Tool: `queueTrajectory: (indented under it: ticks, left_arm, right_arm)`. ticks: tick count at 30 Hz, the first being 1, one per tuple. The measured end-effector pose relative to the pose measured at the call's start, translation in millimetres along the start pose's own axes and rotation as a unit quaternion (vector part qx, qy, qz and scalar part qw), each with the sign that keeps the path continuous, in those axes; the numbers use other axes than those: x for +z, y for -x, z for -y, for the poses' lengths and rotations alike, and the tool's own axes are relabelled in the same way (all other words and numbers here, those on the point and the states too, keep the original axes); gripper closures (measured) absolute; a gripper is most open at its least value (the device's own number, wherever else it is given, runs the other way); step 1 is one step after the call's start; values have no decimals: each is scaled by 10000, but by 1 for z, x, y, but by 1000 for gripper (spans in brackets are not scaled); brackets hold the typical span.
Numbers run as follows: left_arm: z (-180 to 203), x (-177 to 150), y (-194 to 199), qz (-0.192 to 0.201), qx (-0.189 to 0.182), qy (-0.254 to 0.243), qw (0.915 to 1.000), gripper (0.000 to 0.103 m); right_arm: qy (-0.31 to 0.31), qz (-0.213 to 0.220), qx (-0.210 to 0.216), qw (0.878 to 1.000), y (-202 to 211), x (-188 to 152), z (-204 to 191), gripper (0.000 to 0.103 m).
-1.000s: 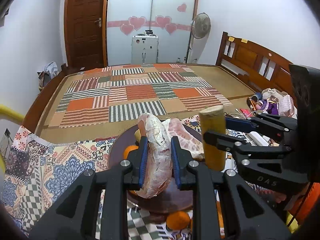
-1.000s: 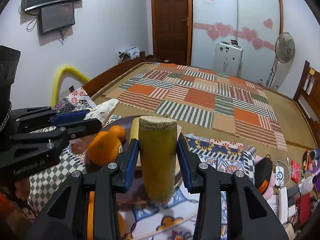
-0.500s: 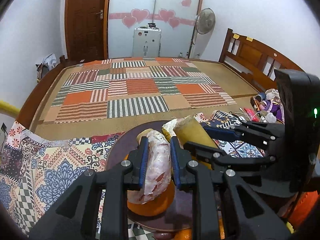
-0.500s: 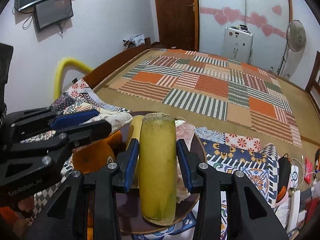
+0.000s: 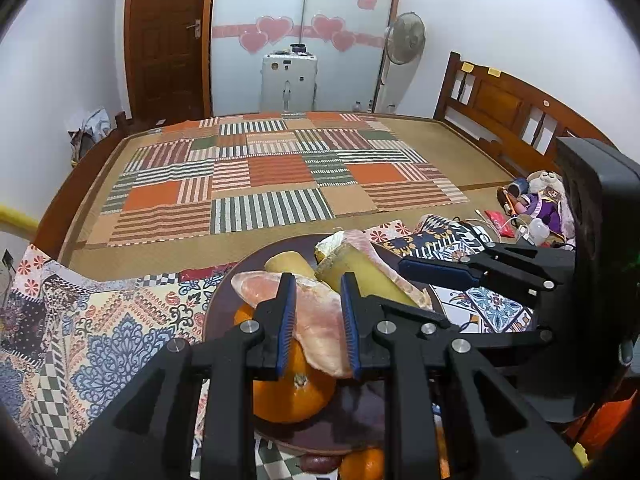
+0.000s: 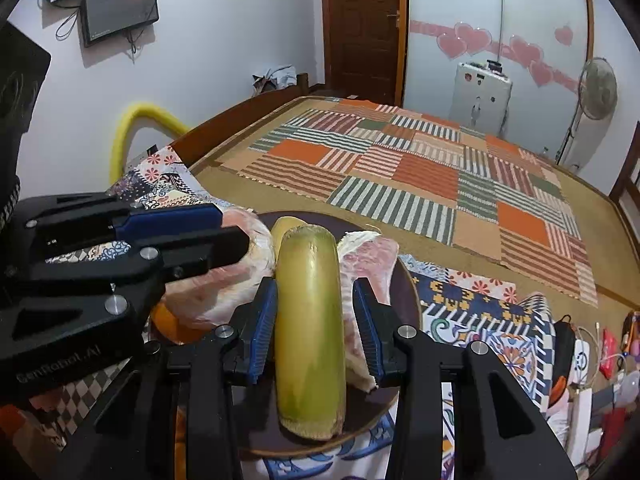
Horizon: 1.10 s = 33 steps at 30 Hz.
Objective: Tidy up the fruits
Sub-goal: 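Release the pomelo segment on the plate with the left tool while the right tool releases the yellow fruit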
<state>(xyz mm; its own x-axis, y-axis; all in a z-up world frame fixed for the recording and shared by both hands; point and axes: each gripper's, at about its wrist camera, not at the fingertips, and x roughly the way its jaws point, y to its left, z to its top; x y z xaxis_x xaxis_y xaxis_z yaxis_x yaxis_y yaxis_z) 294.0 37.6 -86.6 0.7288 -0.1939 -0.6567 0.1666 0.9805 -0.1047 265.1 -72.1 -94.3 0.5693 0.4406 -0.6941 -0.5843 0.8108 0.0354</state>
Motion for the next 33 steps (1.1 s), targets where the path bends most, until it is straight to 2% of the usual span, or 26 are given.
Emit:
queueTrajectory:
  ticks: [11, 15, 18, 20, 25, 28, 33]
  left_arm:
    - [12, -16, 61, 321, 172, -156, 9992, 81]
    - [18, -27, 82, 394, 199, -191, 9988, 81]
    - [21, -36, 96, 410, 187, -169, 9988, 81]
    - [22, -44, 105, 412, 205, -161, 9988, 81]
    - [22, -62, 117, 342, 202, -110, 9991, 81]
    - [21, -75, 120, 271, 211, -73, 9994, 76]
    - [17, -93, 119, 197, 321, -53, 9993, 58]
  right_arm:
    - [-49, 399, 2, 9992, 57, -11, -11, 66]
    - [-42, 585, -29, 9983, 79, -20, -20, 59]
    - [-27, 650, -50, 9979, 89, -29, -28, 58]
    - [-1, 651, -70, 9979, 92, -35, -33, 57]
    - [13, 632, -86, 9980, 94, -52, -43, 47]
    - [-23, 521, -38, 9986, 90, -63, -46, 45]
    - [-149, 294, -12, 9995, 74, -84, -45, 34]
